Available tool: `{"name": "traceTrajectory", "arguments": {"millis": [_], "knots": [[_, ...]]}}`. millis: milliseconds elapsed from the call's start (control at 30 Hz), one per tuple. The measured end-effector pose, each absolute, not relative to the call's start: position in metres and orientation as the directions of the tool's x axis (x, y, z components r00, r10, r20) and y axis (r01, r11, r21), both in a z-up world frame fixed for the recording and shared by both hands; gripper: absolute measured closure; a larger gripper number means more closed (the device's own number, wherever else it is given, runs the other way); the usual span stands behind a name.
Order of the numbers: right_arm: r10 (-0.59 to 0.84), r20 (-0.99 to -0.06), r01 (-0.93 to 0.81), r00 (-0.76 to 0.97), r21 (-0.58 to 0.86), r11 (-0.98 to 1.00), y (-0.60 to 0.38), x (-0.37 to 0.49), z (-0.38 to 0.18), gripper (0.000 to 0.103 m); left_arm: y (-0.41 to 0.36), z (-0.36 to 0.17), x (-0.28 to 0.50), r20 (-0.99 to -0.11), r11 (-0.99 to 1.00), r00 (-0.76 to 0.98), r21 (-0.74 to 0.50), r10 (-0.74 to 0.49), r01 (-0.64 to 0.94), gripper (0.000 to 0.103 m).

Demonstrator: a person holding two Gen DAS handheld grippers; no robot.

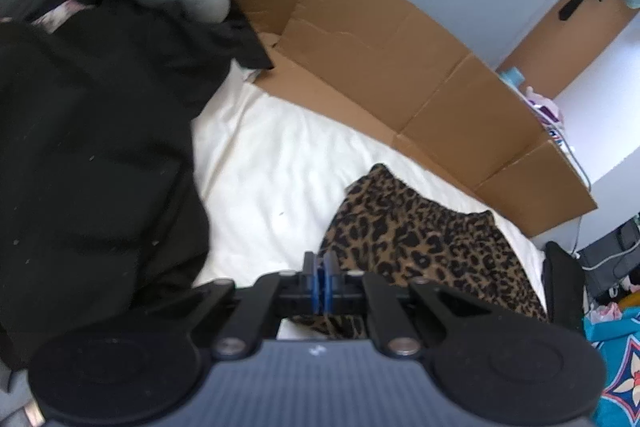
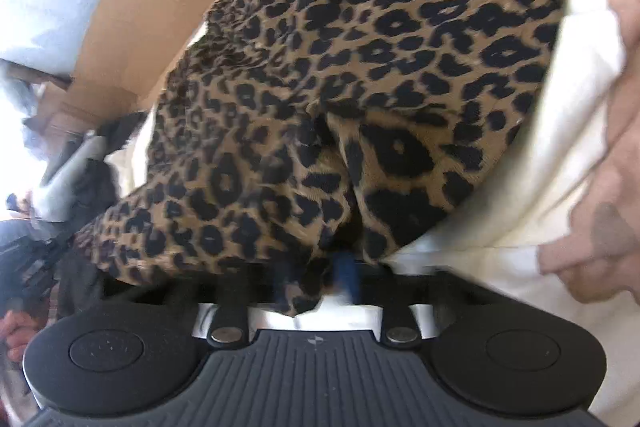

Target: Fold clothes

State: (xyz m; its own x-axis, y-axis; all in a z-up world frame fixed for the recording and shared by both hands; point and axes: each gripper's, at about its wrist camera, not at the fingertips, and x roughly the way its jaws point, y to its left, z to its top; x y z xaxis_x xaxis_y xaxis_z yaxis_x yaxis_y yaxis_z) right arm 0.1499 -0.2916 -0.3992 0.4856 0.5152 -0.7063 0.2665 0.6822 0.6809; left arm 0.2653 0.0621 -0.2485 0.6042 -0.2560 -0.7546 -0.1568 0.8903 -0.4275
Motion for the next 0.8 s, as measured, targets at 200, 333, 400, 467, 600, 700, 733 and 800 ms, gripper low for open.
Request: {"name": "traceTrajectory", "arguments": {"millis": [200,333,400,467,600,700,733,800], "knots": [[0.535,-0.685,0.288,0.495,0.71,0.643,-0.305,0.141,-0.369,0.102,0.05,-0.229,0.261,-0.761,0.902,0.594,-0.412,-0.26,-0.133,0.1],[0.547,-0.671,0.317,0.5,0.73,0.605,-0.317,0.132,-0.35,0.102,0.046,-0.217,0.256,-0.769,0.908,0.585,-0.399,-0.258,-0.123,0.1],[0.551,-0.659,0.337,0.512,0.744,0.577,-0.327,0.13,-0.343,0.102,0.045,-0.215,0.254,-0.775,0.913,0.578,-0.391,-0.256,-0.12,0.1],[0.547,-0.647,0.347,0.531,0.755,0.556,-0.334,0.13,-0.341,0.102,0.045,-0.22,0.257,-0.782,0.914,0.57,-0.386,-0.253,-0.123,0.1],[0.526,-0.636,0.367,0.564,0.764,0.531,-0.342,0.148,-0.35,0.101,0.044,-0.242,0.268,-0.795,0.914,0.552,-0.382,-0.252,-0.132,0.1],[0.509,-0.638,0.389,0.579,0.764,0.515,-0.345,0.167,-0.362,0.101,0.045,-0.261,0.28,-0.805,0.911,0.54,-0.382,-0.247,-0.153,0.1],[0.506,-0.64,0.392,0.578,0.762,0.516,-0.344,0.173,-0.366,0.101,0.044,-0.267,0.284,-0.808,0.912,0.536,-0.379,-0.244,-0.157,0.1],[0.501,-0.652,0.392,0.569,0.751,0.531,-0.342,0.185,-0.372,0.101,0.043,-0.279,0.292,-0.817,0.914,0.525,-0.37,-0.236,-0.165,0.1]]}}
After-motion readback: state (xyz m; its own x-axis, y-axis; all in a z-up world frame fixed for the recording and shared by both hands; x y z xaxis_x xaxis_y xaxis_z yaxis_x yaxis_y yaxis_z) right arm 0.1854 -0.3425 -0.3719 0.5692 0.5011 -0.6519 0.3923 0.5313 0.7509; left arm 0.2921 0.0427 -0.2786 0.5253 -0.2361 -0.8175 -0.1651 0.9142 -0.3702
